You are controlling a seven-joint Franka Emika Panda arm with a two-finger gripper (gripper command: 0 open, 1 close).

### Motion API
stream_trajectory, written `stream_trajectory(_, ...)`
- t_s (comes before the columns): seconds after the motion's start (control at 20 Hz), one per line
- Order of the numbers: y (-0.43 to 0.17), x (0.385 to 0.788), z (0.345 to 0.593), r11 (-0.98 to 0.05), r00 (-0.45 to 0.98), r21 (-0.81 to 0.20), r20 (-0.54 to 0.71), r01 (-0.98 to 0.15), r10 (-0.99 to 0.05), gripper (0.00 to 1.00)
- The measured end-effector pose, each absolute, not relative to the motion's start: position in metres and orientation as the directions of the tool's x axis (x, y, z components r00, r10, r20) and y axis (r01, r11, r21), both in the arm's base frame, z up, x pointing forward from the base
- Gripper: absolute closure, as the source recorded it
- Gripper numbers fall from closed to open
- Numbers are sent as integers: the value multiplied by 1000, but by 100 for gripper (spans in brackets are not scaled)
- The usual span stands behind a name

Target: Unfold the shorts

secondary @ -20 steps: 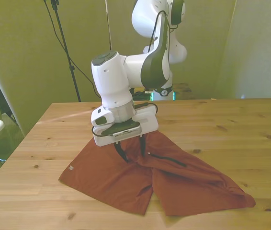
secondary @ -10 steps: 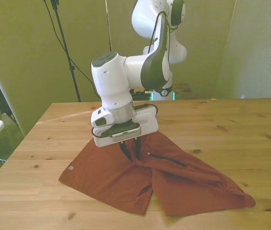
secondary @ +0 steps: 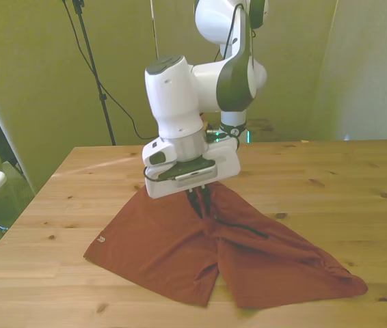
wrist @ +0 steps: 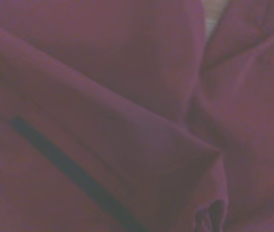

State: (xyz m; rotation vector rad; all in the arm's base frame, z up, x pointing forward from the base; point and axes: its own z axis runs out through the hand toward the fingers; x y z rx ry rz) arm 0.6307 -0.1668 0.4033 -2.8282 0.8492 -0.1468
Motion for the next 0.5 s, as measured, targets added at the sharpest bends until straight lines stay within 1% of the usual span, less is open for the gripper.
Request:
stream_trajectory(0.15,-116,617,428,-852,859,-197,74,-485,-507,100)
stream_trajectory(0.25,-71,603,439,-880,882,-176,93,-442,-461,100)
stream_trajectory(0.35,-22,583,441,-910,909,-147,104,-388,-404,100)
stream_trajectory(0.5,46,545,431,-950,946,-100,104,-296,-306,100)
